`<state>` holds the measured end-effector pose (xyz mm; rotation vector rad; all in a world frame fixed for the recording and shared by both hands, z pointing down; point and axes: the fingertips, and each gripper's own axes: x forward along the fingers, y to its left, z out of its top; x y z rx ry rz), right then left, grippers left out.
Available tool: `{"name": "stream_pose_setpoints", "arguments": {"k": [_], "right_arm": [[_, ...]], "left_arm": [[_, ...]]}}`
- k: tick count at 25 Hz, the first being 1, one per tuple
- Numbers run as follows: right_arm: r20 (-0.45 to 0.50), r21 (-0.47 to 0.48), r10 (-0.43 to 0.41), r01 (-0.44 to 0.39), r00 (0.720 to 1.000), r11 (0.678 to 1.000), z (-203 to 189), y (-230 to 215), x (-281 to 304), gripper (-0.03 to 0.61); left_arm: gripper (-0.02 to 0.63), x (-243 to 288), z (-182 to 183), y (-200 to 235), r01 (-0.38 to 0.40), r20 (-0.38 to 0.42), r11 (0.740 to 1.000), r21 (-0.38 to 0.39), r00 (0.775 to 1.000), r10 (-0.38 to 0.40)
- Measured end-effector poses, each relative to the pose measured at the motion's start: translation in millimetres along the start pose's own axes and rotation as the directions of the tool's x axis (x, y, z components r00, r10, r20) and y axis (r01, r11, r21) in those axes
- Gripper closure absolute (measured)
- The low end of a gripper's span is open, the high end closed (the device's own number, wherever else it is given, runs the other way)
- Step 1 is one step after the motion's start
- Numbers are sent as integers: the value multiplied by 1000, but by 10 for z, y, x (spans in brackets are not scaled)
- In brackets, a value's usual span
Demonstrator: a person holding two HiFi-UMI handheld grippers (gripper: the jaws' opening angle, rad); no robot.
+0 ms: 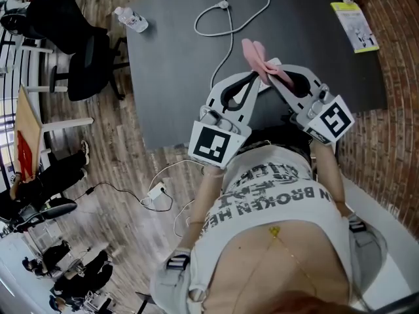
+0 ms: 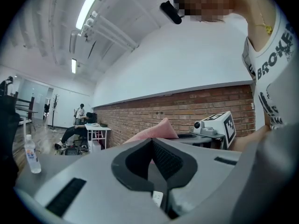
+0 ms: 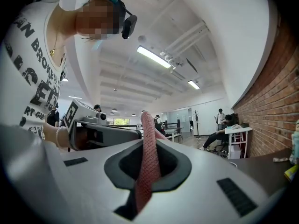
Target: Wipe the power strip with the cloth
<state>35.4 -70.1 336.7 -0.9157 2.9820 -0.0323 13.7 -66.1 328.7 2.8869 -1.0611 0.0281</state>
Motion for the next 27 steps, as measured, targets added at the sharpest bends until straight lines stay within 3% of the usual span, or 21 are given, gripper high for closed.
{"name": "stream_pose_setpoints", "arguments": {"k": [27], "right_arm": [[-53,-9,18,-18,998,1000,-87,23,22,563]], "left_arm": [[606,-47,-36,-10,-8,-23,999,32,1000,9]]}}
